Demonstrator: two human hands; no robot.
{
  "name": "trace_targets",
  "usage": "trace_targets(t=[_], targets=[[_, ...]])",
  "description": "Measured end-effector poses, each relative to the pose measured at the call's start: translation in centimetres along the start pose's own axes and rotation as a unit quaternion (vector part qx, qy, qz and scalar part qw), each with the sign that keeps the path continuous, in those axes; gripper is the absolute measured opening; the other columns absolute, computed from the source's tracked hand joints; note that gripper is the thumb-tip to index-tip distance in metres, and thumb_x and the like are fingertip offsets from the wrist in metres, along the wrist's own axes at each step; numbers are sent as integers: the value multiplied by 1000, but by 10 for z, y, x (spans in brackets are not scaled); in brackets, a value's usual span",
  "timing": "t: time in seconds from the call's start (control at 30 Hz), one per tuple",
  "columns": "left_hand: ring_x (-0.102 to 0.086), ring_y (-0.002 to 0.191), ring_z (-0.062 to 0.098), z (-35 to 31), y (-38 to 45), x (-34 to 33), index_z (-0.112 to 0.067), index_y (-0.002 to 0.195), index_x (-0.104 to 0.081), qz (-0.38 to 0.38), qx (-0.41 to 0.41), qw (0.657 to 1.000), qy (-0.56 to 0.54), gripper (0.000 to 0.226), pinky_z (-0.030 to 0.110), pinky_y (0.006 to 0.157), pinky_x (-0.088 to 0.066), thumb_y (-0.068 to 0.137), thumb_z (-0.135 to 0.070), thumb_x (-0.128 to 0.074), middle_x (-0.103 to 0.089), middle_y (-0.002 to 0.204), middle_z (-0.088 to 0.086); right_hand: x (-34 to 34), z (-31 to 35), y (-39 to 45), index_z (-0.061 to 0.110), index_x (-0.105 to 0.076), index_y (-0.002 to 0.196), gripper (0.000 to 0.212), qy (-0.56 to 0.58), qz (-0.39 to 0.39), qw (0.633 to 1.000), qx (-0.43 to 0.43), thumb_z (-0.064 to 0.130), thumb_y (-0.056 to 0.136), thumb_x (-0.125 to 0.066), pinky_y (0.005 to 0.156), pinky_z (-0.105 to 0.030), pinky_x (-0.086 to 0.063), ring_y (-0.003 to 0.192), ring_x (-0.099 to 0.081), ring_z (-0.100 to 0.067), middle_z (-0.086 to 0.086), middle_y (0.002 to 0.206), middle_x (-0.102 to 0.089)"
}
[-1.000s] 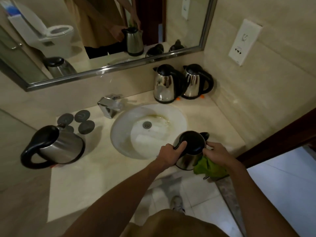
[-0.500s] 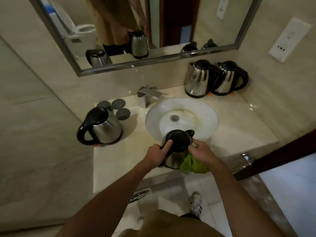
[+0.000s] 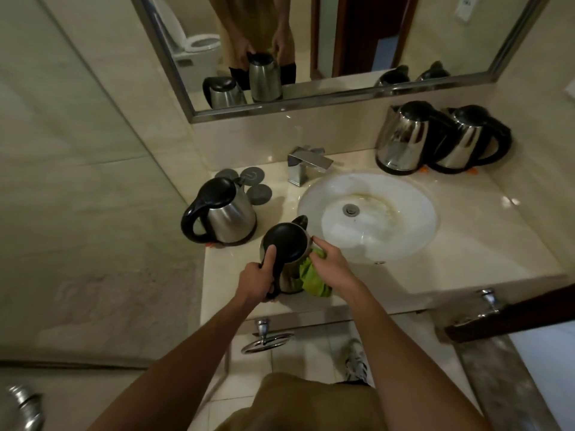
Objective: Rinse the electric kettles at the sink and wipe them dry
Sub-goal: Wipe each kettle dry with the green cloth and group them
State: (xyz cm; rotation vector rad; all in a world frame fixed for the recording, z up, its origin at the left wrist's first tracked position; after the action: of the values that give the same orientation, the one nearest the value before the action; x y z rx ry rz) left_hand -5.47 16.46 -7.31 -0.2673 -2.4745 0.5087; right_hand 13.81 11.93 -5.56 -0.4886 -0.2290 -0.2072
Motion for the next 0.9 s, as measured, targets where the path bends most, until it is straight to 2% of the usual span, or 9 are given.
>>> trace_targets(t=[0.1,0.2,0.27,0.37,0.5,0.63,0.73,0.83,0.9], targets=[[-60,51,20,0,-4,-1,-7,60,-61,-14,1,1000,-21,73,26,54,-48,91,-69,-40,-62,56,10,5,-2,5,22,-52,141,42,26,-34,999,1,17,99,-53,110,-38,-42,132,-48,-22,0,141,-54],[-61,54,20,1,-7,0,-5,67,-64,-22,10,999,-32,72,25,52,-46,92,-68,-40,-64,61,10,12,-10,3,29,-60,125,31,78,-60,995,-6,19,96,-60,99,-39,-51,118,-57,-22,0,126,-59],[-62,56,19,2,-7,0,-3,71,-67,-25,17,999,-31,73,23,52,-45,92,-67,-40,-66,64,10,15,-19,4,32,-61,119,30,126,-69,989,-19,16,94,-63,93,-38,-55,110,-60,-22,-5,124,-61],[-65,57,19,2,-7,1,-1,74,-69,-30,26,999,-26,76,23,54,-46,91,-69,-40,-69,64,9,13,-31,6,24,-59,130,41,177,-44,982,-51,7,93,-62,80,-29,-54,107,-62,-22,-8,123,-61],[-64,55,16,3,-9,1,-6,70,-66,-35,26,998,-39,73,23,53,-46,90,-70,-39,-67,62,7,20,-37,6,27,-49,141,56,217,-44,973,-66,0,92,-60,65,-19,-50,98,-60,-11,-5,127,-57],[-63,55,16,5,-16,-5,-6,69,-64,-41,31,997,-51,71,21,50,-45,93,-67,-37,-66,62,8,25,-38,8,32,-42,146,68,229,-42,971,-50,-5,91,-58,69,-22,-55,115,-59,-20,-4,137,-55],[-64,56,16,6,-22,-6,-6,68,-64,-45,37,997,-53,71,22,52,-46,95,-66,-35,-67,62,7,25,-31,8,34,-44,145,67,253,-45,966,-39,-2,91,-61,74,-27,-58,114,-62,-19,0,131,-61],[-66,59,18,5,-22,-6,-6,69,-65,-49,42,998,6,76,27,58,-52,92,-71,-30,-68,64,8,14,-27,13,28,-51,142,56,262,-32,964,-42,7,92,-65,89,-37,-58,112,-63,-18,1,125,-65],[-65,60,19,0,-19,1,-10,72,-63,-73,25,992,97,82,32,63,-56,86,-78,-20,-66,65,6,2,-25,15,24,-55,139,45,251,1,967,-53,14,95,-61,99,-43,-53,115,-60,-21,-4,127,-64]])
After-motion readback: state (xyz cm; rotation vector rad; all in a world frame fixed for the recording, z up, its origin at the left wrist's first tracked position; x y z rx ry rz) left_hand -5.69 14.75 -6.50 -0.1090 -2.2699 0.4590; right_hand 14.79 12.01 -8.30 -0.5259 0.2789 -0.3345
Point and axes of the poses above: each hand's wrist, its own y-axis towards the middle knuckle, its own x-axis out of the back of the hand, z = x × y, the point moved 10 cm from there along y, towards the middle knuckle
